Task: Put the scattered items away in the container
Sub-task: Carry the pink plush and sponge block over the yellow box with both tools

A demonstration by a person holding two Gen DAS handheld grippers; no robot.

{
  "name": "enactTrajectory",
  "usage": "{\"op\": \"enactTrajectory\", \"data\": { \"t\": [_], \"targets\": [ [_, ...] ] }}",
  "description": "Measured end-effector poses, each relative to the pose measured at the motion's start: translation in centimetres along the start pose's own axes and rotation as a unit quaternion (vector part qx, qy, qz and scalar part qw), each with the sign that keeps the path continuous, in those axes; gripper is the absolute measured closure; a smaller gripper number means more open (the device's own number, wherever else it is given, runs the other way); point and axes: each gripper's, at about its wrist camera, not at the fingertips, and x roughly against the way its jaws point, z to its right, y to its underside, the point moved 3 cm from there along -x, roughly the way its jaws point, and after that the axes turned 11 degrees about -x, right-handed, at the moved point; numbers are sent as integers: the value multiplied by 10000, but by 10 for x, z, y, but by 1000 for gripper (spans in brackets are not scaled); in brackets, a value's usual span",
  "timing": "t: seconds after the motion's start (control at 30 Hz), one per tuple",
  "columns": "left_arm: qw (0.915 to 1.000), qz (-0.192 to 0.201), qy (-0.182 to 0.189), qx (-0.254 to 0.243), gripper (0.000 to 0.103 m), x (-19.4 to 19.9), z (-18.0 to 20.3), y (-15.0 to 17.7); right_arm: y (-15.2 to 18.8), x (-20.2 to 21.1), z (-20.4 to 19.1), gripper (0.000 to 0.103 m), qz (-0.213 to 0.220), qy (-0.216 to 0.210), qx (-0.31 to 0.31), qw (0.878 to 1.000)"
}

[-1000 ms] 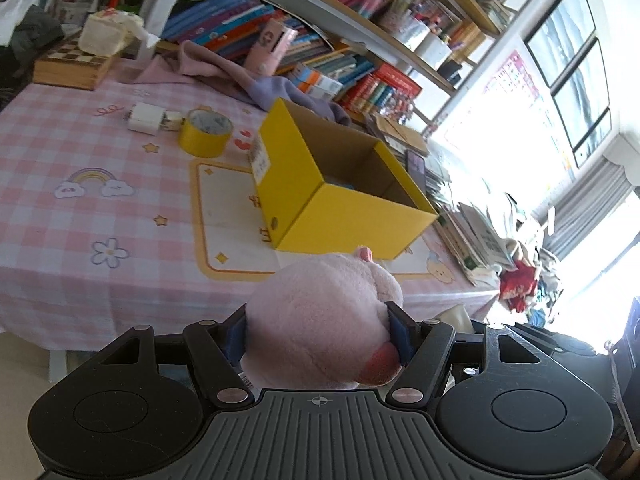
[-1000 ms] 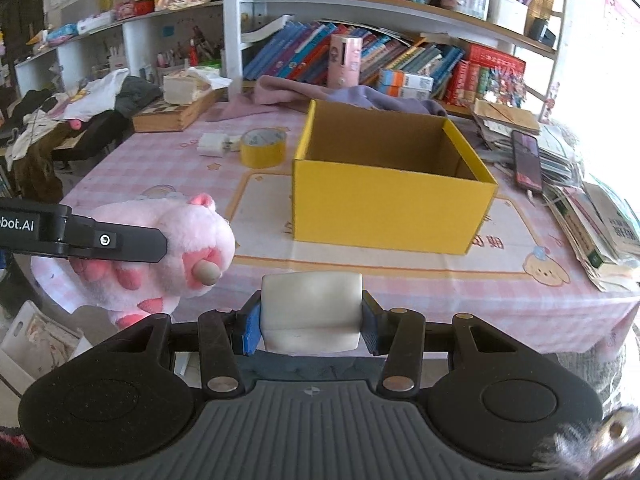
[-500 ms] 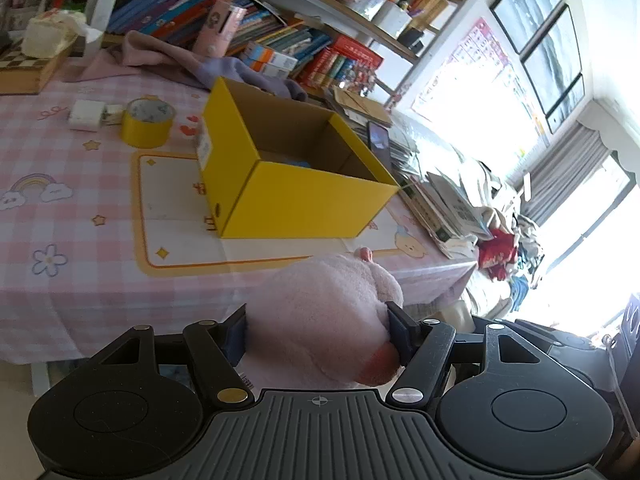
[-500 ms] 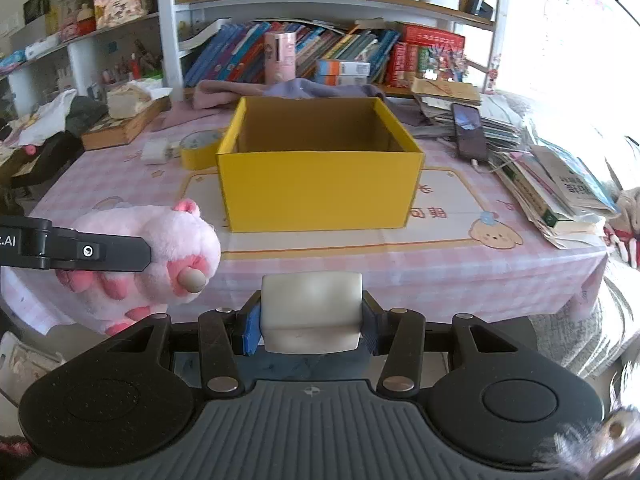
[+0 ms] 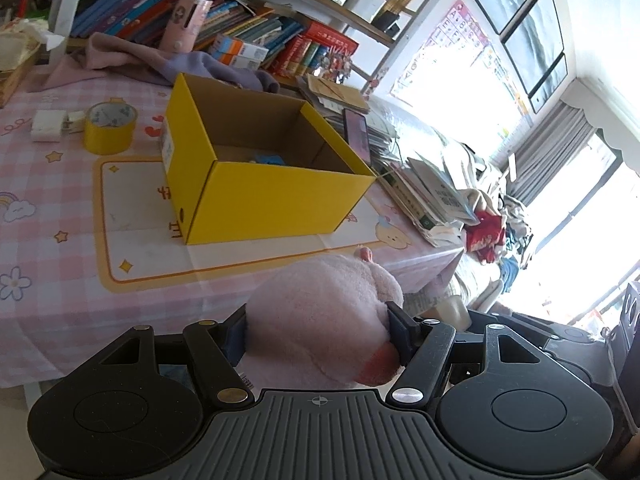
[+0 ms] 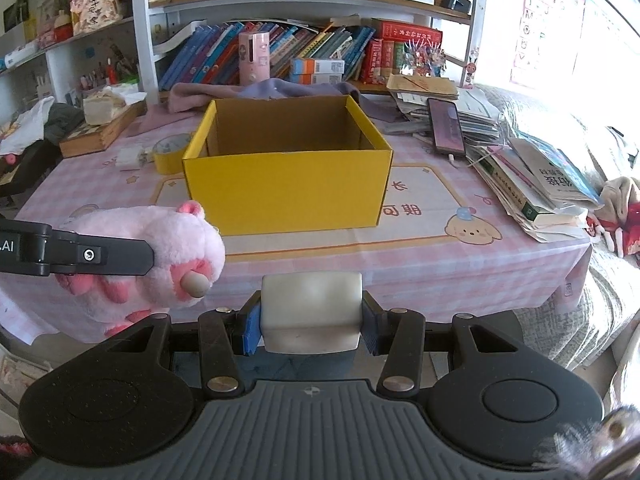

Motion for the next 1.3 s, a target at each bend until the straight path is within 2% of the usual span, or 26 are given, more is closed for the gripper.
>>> {"op": "enactTrajectory", "data": {
  "t": [0.37, 0.7, 0.93, 1.3],
  "targets": [
    [9997, 42, 11, -246, 35, -15, 3, -22, -13, -15, 7, 58, 2, -14, -92, 10000],
    [9981, 278, -89, -542, 35, -21, -2, -53, -40, -36, 4, 58, 126, -154, -11, 9998],
    [9951, 478, -205, -846, 35, -25, -6, -78, -67, -47, 2, 58, 383, -195, 119, 9990],
    [9927, 670, -490, -875, 35, -47, -18, -120, -126, -73, 0, 58, 761, -502, 489, 9946]
  ]
}}
